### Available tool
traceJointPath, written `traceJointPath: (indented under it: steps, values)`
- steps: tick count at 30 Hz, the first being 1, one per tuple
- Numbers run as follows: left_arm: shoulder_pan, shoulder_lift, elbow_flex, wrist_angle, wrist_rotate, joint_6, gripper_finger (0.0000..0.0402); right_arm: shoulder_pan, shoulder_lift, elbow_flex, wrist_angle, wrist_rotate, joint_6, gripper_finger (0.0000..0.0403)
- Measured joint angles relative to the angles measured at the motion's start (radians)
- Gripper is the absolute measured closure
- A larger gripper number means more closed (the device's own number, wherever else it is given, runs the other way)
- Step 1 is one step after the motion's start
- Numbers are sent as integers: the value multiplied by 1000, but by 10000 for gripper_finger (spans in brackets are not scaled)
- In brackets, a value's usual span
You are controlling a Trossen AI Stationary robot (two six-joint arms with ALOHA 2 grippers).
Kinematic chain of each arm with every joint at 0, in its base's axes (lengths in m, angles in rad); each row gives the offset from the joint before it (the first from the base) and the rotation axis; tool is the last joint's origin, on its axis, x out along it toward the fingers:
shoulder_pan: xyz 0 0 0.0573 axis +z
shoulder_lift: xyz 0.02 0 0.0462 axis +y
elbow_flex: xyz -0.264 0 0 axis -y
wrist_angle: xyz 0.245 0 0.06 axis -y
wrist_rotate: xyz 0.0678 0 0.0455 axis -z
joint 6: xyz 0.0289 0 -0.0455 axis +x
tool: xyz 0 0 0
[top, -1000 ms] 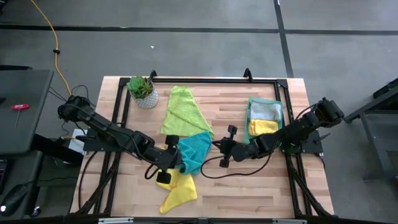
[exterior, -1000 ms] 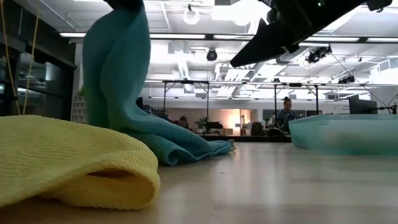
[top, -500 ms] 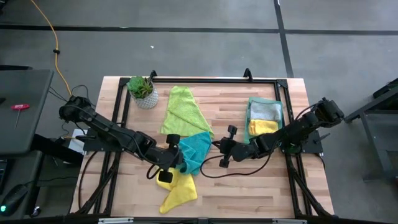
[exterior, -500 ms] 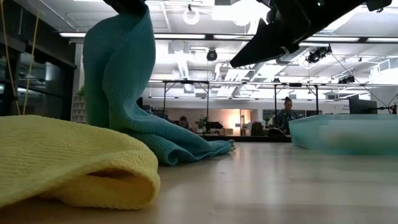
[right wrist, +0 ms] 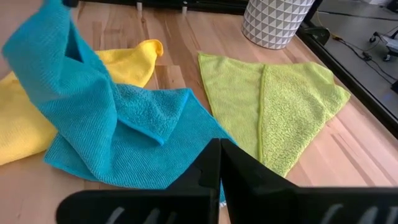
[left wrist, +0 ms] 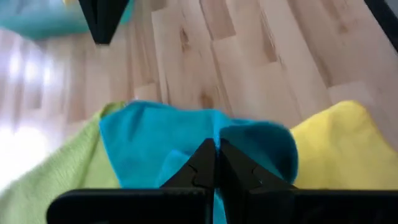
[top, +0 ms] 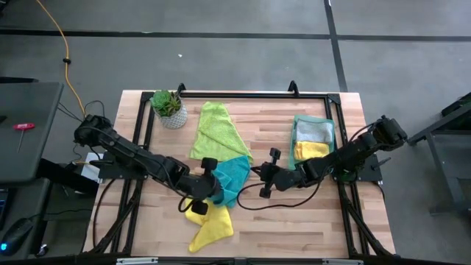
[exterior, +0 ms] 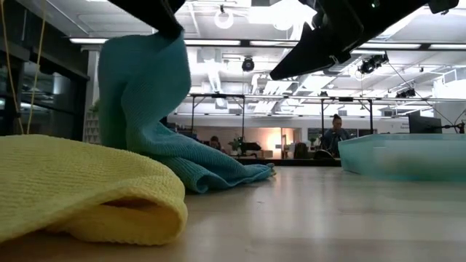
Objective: Fold microfiber towels
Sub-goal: Move the blue microfiber cloth to the center of the table
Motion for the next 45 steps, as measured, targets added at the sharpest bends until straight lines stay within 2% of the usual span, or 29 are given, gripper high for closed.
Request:
traceJointPath:
  steps: [7,12,18,22,24,28,31,36,41,45]
  values:
    - [34,0,0,165,-27,124,400,-7,0,0,-2,0,5,403]
    - [108,25,1,273,-42,208,400,-7,0,0,-6,0,-2,403]
    - [279,50,0,468,-273,481,394,-4,-1,0,-20,45,-12,403]
    - [432,45,31,641,-298,588,387,2,-1,0,-39,65,-34,403]
    - [499,39,90,705,-249,543,388,2,-1,0,-54,65,-34,403]
    - [596,47,209,712,11,364,398,1,-2,0,-76,80,-32,403]
    - [617,61,266,709,126,279,398,1,-2,0,-81,90,-30,403]
    - [610,97,282,708,194,243,395,1,-2,0,-81,89,-23,403]
    - [600,193,282,709,235,243,395,1,-2,0,-81,89,-21,403]
    - [602,286,282,705,223,243,395,1,-2,0,-80,89,-22,403]
